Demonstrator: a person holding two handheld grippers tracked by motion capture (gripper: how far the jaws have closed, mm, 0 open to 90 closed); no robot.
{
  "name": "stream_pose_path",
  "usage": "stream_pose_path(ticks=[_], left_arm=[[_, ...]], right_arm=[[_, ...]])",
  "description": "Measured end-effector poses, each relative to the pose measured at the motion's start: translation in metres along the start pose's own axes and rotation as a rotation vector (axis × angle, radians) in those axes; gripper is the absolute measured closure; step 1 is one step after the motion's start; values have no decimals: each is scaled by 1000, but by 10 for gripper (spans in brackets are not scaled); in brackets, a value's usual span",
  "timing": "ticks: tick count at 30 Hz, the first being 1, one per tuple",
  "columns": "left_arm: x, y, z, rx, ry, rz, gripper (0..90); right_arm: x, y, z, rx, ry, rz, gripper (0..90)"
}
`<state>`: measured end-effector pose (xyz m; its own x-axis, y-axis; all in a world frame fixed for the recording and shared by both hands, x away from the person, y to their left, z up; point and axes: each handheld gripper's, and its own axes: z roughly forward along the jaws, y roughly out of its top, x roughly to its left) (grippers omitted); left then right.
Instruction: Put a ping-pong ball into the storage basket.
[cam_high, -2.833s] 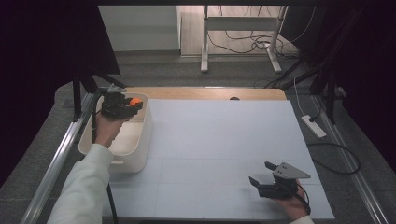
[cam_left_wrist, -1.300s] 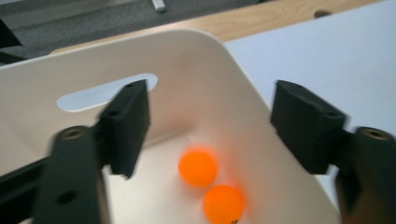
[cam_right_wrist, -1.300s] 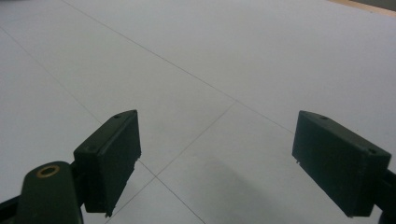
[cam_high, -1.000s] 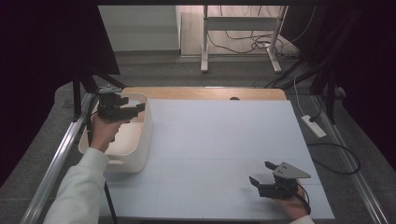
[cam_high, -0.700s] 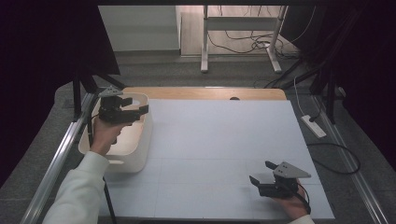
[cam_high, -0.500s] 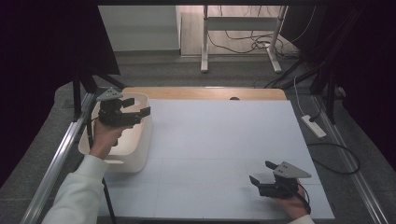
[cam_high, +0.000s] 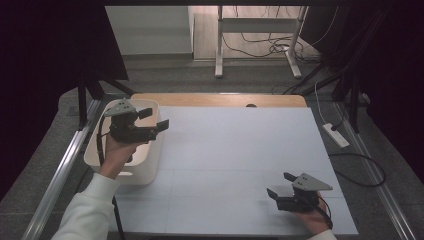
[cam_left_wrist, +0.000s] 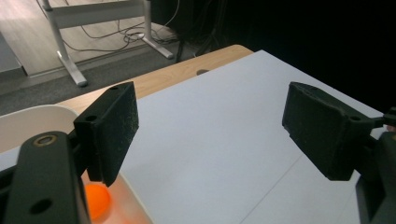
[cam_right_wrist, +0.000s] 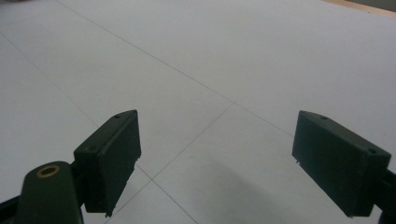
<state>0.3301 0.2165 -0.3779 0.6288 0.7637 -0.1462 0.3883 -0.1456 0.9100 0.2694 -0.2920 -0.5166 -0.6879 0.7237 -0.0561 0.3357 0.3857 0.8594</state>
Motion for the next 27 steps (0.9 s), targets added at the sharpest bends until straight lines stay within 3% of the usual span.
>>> stream_pose_path(ticks=[8, 13, 18, 27], left_arm=[[-11, -7, 2, -3, -31, 17, 198], [-23, -10, 1, -5, -56, 57, 199], [-35, -15, 1, -20, -83, 67, 200], [-51, -29, 9, 2, -110, 101, 205]], right_arm=[[1, 1, 0, 7, -4, -5, 155], [1, 0, -1, 3, -5, 0, 156], [1, 0, -2, -1, -9, 3, 156], [1, 0, -3, 1, -10, 3, 156]])
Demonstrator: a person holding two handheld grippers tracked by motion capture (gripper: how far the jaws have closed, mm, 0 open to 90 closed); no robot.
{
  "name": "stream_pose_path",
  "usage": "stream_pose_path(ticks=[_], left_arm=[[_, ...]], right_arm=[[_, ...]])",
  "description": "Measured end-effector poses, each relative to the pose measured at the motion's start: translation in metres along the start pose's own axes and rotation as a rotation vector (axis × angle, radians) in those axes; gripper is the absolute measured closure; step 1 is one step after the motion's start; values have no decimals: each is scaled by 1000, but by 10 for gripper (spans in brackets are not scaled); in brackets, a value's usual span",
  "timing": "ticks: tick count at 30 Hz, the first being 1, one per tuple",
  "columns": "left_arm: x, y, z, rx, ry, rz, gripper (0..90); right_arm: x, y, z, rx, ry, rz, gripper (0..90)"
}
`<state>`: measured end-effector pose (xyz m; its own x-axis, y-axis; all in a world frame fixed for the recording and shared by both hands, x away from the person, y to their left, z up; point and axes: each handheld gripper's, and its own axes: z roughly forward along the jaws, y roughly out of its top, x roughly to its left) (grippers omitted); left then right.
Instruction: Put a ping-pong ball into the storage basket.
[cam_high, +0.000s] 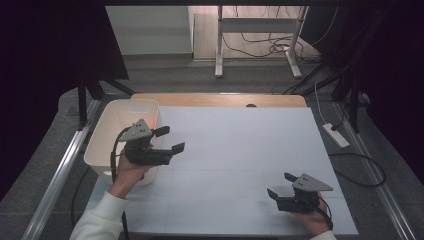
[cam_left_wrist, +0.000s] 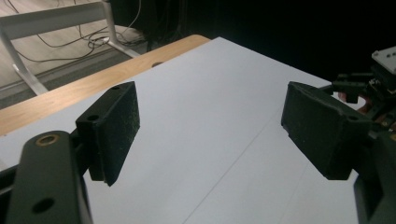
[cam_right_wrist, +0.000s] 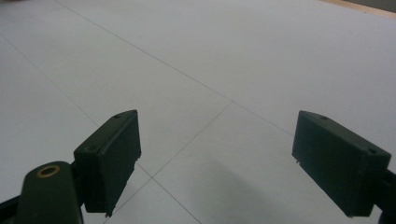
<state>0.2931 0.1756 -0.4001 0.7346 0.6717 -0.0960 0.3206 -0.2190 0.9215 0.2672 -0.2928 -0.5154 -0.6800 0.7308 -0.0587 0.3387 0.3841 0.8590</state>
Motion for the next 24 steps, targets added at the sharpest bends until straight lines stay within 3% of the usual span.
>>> stream_pose_path(ticks=[14, 24], left_arm=[[-22, -22, 9, 22, -33, 41, 205], [-38, -51, 7, 49, -28, 81, 209]], right_arm=[[0, 0, 0, 0, -2, -2, 156], [0, 0, -1, -4, -1, -2, 156]])
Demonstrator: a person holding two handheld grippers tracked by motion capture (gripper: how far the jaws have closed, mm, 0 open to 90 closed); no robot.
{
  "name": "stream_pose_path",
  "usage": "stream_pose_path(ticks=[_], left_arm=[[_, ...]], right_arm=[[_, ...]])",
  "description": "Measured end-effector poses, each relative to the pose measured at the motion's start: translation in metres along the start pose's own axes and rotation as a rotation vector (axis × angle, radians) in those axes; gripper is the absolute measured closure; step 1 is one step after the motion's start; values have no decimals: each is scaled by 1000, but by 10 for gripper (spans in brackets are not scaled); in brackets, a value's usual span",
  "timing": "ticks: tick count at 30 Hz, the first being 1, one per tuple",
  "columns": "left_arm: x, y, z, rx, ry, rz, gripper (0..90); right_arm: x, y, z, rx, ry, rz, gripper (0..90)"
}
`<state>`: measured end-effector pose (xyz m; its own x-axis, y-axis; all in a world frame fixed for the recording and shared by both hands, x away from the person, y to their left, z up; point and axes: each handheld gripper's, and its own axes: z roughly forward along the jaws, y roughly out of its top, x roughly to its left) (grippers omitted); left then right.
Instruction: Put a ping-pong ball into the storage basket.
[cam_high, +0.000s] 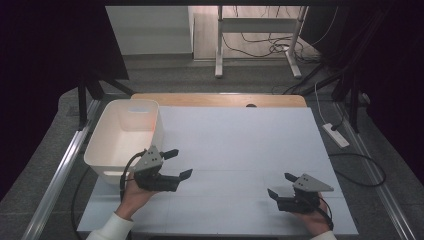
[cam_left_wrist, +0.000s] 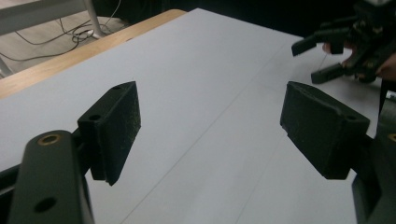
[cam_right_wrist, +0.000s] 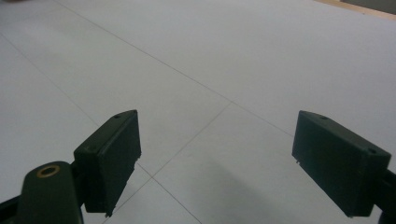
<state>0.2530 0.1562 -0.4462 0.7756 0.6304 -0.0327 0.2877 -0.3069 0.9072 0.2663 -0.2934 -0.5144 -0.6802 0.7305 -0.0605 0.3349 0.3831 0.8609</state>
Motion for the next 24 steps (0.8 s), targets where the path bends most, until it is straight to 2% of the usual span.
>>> stream_pose_path(ticks=[4, 9, 12, 16, 24], left_arm=[[-5, -11, -3, -4, -6, -8, 209], [-8, -29, -5, 15, -9, -16, 206], [-5, -41, -7, 25, -15, -48, 206], [-2, -56, -8, 40, 0, -62, 200], [2, -73, -8, 49, 11, -99, 199]], right_arm=[[1, 0, 0, 2, 0, -2, 156], [3, 1, 1, 6, 1, -9, 156], [3, 1, 1, 7, 1, -9, 156], [5, 0, 2, 6, 9, -7, 156], [6, 0, 1, 2, 28, -18, 155]])
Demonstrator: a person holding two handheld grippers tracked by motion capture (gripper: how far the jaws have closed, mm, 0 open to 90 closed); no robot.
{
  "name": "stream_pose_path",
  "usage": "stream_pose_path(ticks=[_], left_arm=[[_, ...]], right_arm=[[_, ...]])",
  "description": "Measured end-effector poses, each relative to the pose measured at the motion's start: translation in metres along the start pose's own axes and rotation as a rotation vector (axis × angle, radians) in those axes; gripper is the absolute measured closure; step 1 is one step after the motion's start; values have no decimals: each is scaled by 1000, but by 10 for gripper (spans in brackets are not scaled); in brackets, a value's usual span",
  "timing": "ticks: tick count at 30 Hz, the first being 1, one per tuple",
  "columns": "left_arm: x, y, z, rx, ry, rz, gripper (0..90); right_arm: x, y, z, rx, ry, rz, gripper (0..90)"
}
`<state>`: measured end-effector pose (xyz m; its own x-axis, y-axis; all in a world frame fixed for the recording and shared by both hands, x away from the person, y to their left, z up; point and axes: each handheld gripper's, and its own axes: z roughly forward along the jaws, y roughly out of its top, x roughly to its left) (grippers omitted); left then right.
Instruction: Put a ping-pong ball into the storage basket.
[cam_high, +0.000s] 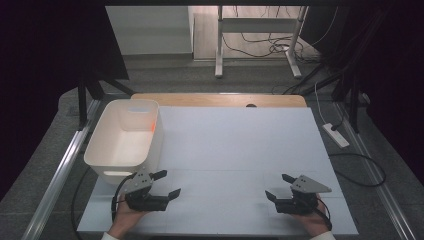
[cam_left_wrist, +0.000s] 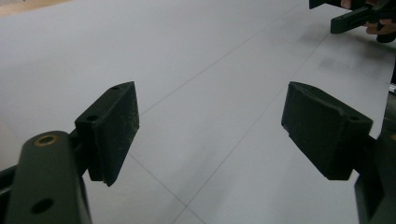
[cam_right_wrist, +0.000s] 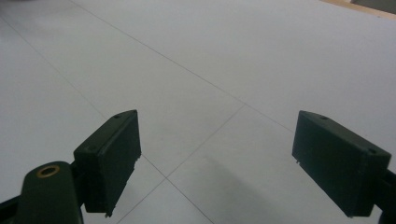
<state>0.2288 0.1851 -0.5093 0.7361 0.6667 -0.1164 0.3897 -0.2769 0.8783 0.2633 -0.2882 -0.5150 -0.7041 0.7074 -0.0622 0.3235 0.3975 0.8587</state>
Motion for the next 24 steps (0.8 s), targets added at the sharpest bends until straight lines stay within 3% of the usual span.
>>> stream_pose_path(ticks=[24], left_arm=[[1, -6, 2, 8, 19, -9, 199]], right_arm=[[0, 0, -2, -14, 28, 2, 155]])
